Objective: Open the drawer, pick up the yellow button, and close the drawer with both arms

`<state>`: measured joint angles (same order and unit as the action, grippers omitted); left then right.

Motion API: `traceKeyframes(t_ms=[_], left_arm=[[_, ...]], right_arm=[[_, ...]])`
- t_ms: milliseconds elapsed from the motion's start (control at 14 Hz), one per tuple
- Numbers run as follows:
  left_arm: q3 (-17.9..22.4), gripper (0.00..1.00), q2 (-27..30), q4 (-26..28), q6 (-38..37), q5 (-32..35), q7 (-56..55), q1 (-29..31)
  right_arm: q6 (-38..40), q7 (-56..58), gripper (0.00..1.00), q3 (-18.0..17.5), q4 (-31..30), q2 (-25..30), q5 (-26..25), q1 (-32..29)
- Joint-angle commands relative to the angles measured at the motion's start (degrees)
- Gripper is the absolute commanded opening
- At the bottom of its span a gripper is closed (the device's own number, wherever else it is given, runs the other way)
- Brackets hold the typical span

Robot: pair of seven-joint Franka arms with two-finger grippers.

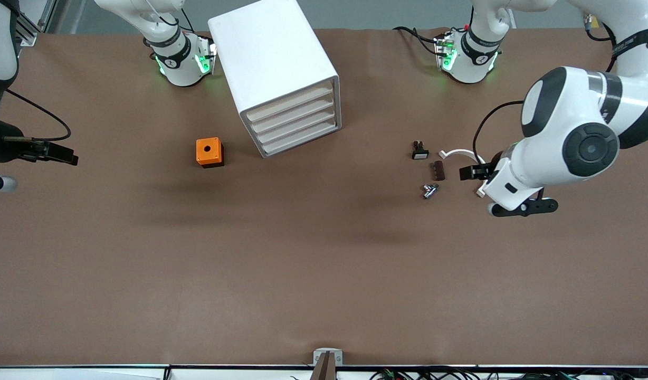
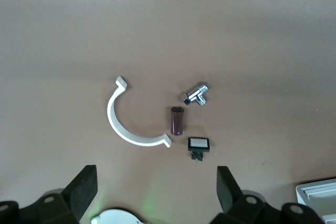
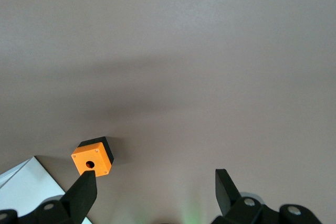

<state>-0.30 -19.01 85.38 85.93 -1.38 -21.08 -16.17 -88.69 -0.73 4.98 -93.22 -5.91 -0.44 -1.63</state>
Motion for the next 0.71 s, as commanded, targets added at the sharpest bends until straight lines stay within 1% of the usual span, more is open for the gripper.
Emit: traceKeyframes(t_ms=[0, 214, 285, 356, 499, 641], left_arm=[[0.13, 1.00, -5.15, -7.50, -5.33, 0.06, -4.74, -1.93], [0.04, 1.00, -6.47, -7.69, -5.42, -0.38, -11.33, -4.57], [0.04, 1.00, -6.91, -7.69, -5.42, -2.38, -14.66, -5.09], [0.13, 1.00, -7.53, -7.69, -5.42, -5.19, -20.52, -5.97], [0.04, 1.00, -8.67, -7.77, -5.42, -7.06, -33.79, -7.64], [0.04, 1.00, -10.51, -8.56, -5.33, -10.12, -40.94, -9.40]], right_arm=[[1.15, -6.45, 1.00, -0.58, 0.59, 0.02, 0.26, 0.57], [2.21, -17.16, 1.00, -0.59, 0.32, 0.38, 4.64, 1.89], [2.21, -19.72, 1.00, -0.59, 0.06, 0.46, 6.14, 2.06], [2.21, -20.97, 1.00, -0.67, -0.03, 0.55, 6.85, 2.33], [2.30, -25.00, 1.00, -0.67, -0.12, 0.73, 6.95, 4.52], [2.65, -30.62, 1.00, -0.59, -0.03, 0.73, 6.95, 7.67]])
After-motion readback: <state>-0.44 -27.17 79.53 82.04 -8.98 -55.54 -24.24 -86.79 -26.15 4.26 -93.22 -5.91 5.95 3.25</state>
